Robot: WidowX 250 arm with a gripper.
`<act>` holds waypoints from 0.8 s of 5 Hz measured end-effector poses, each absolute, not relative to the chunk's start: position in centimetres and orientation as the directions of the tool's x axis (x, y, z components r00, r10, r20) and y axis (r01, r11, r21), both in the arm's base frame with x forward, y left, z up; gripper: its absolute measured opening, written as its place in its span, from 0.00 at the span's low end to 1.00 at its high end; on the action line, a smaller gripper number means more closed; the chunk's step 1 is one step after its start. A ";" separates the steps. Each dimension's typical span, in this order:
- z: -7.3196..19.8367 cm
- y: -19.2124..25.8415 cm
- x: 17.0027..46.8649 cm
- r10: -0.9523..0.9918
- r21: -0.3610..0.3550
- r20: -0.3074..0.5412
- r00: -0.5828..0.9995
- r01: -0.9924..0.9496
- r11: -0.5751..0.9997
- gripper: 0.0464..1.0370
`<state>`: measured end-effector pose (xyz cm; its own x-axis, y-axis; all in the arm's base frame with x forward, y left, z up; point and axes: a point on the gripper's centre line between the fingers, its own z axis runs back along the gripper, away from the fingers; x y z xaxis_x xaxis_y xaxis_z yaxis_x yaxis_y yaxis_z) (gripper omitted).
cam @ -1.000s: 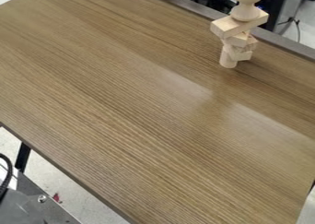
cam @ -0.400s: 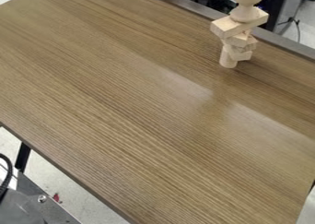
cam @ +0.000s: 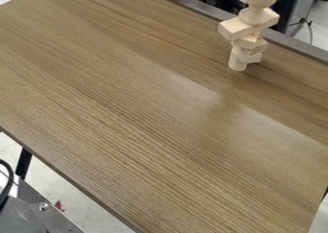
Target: Put the cup in the top of the rectangular block
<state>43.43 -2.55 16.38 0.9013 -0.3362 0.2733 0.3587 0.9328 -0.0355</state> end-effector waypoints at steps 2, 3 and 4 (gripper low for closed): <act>15.7 -2.8 43.3 -0.351 -0.030 0.261 0.899 0.371 0.928 0.96; 15.7 -2.8 43.3 -0.351 -0.028 0.262 0.899 0.371 0.928 0.96; 15.7 -2.8 43.4 -0.350 -0.028 0.268 0.898 0.370 0.929 0.96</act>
